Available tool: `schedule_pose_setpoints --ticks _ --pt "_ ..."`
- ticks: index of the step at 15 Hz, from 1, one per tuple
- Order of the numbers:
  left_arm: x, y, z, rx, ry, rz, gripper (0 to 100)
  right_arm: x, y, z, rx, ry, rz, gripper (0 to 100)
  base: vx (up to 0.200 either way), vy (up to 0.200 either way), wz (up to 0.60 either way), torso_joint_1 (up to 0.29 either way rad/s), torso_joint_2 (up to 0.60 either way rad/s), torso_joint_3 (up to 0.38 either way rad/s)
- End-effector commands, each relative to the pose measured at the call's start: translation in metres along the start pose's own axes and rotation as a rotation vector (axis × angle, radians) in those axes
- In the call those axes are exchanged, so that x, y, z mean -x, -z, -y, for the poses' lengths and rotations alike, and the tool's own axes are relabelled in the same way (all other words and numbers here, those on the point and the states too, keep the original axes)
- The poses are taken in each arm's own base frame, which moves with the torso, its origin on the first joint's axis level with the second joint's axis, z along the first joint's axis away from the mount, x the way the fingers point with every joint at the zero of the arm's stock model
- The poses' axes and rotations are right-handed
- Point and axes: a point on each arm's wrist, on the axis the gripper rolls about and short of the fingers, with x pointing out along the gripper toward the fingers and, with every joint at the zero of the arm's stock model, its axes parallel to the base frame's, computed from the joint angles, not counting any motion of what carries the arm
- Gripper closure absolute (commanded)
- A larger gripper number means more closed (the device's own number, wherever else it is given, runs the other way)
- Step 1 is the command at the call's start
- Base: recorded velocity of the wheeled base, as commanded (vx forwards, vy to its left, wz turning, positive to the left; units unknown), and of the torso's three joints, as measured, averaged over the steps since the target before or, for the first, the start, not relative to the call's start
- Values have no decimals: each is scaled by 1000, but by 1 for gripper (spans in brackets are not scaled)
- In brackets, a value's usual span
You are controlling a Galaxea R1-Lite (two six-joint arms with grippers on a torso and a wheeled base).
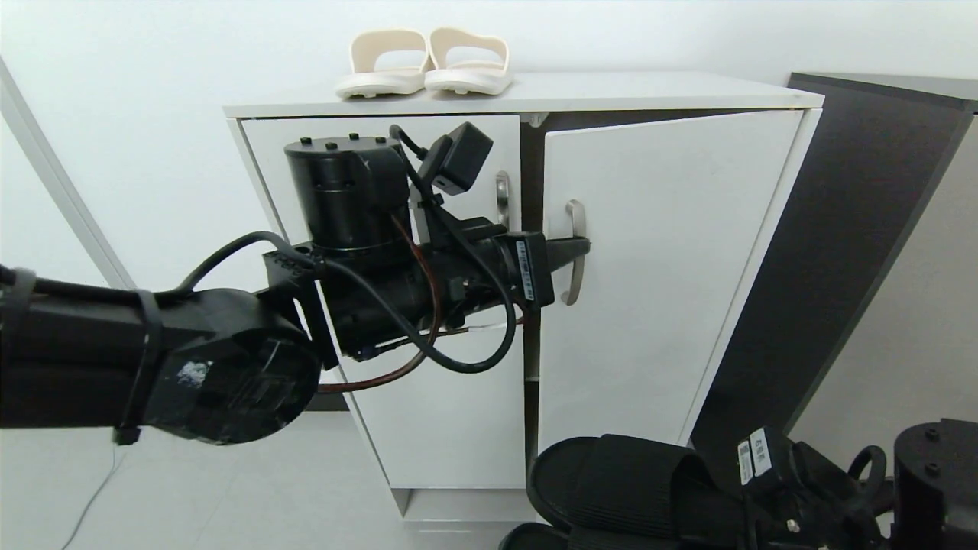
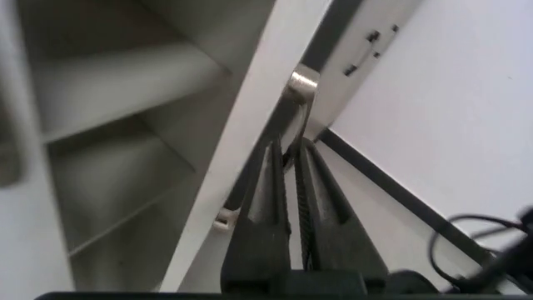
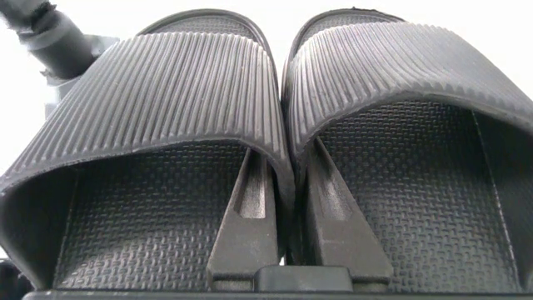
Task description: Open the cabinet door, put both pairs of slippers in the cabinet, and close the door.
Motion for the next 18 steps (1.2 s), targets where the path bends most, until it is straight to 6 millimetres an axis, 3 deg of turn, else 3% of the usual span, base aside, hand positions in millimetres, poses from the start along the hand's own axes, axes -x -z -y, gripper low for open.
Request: schedule_pose_setpoints --ticks 1,5,8,12,18 --pt "22 -8 16 -9 21 23 100 0 0 0 -1 0 -1 100 0 0 0 0 0 0" --pt "49 -9 25 -11 23 26 100 0 1 0 3 2 -3 100 0 0 0 0 0 0" --pt "52 -8 12 -6 -20 24 100 2 4 -3 5 -12 -16 100 0 0 0 0 0 0" --pt "24 1 -11 -6 -32 28 100 3 12 -8 21 -29 -43 100 0 0 0 0 0 0" --pt "-8 11 -28 -2 -37 27 100 4 22 -20 36 -86 -86 100 0 0 0 0 0 0"
